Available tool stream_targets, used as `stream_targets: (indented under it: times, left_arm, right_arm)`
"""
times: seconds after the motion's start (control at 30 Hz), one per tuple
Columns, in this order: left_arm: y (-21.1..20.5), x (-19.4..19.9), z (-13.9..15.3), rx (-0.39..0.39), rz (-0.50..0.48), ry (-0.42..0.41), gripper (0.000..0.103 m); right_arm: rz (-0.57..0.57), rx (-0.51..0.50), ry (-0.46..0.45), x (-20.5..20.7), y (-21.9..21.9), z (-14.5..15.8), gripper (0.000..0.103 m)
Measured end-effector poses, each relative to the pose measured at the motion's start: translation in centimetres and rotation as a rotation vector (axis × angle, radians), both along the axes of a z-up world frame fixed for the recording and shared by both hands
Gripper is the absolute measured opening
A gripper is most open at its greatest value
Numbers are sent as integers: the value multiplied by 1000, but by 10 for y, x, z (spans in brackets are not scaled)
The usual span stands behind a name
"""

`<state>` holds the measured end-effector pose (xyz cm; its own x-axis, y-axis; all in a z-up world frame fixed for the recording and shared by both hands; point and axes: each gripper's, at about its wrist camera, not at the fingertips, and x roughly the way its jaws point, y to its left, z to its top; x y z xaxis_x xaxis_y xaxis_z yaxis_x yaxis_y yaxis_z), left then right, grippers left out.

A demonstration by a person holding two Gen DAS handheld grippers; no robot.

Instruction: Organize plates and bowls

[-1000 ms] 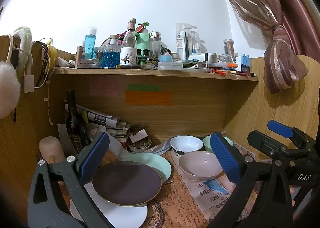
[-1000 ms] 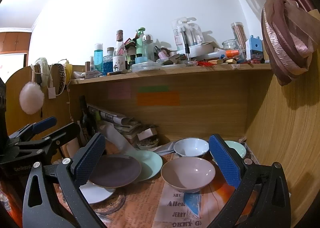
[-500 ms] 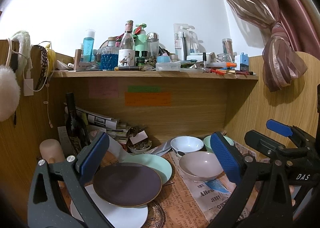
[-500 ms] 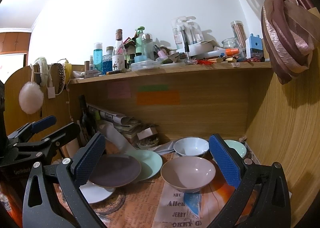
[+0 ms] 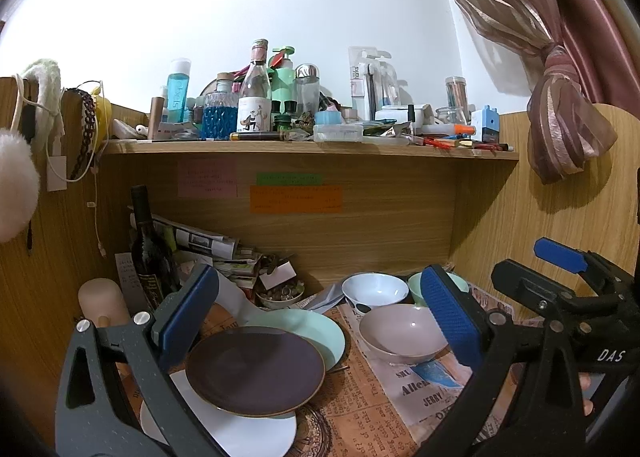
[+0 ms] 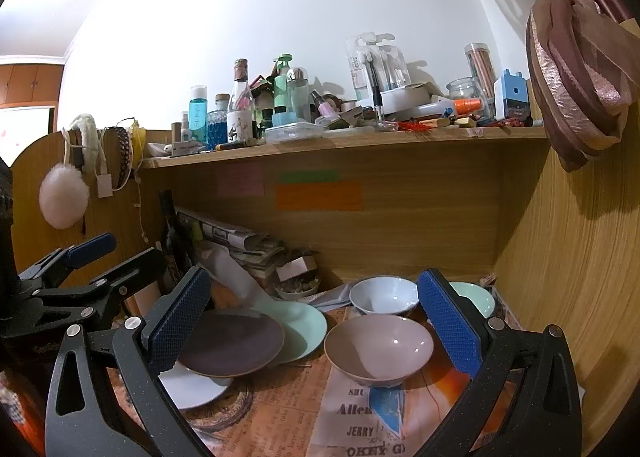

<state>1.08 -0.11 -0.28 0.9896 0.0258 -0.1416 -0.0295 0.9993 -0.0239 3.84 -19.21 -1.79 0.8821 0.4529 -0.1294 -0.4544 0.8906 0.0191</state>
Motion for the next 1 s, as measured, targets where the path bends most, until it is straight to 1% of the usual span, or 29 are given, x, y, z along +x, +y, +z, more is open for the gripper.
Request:
stream_targets:
  times: [0.43,0.63,0.87,1.0]
  left_arm:
    - [0,0,0,2,3,-1,103]
    - [2,7,-1,0,1,6,103]
    - [4,13,-9,4,3,18,103]
    - [8,21,-16,8,15,38,103]
  right_arm:
    - [2,1,6,1,2,0,103]
    - [0,10,16,4,4,-1,103]
    - [7,23,44,11,6,-5,103]
    - [-3,11,55,18,11,-9,103]
